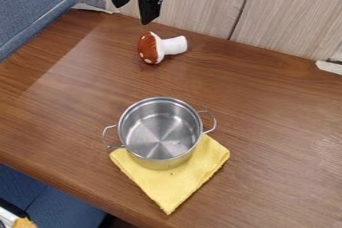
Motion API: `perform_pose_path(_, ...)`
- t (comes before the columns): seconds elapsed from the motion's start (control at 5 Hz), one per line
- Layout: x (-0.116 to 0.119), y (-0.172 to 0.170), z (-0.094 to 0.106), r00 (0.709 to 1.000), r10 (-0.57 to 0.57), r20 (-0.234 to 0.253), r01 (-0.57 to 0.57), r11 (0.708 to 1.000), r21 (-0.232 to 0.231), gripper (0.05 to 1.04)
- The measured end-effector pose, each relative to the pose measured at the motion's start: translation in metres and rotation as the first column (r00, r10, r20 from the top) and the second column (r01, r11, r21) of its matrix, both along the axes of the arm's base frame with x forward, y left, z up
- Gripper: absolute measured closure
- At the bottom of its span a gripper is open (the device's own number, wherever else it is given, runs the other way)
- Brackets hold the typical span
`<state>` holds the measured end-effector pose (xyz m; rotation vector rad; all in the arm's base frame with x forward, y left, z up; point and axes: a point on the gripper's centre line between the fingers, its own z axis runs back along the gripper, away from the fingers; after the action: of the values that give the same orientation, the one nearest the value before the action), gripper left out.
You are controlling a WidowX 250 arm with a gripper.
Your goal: Move the silver pot from the yellow cloth to the right side of the mushroom
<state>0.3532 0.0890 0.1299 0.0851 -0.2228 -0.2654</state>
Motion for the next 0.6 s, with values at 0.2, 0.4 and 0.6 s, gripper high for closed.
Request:
perform_pose_path(0.2, -0.002, -0.002, -0.013, 0.999, -0.006, -0.034, 0.006, 1.000, -0.014, 0.083)
perform_pose_path(0.4, -0.021, -0.021, -0.038, 0.992, -0.086, -0.092, 0.080, 0.994, -0.069, 0.083)
perform_pose_path(0.6, -0.047, -0.037, -0.036, 0.987, -0.137, -0.080, 0.129, 0.988, -0.089, 0.083)
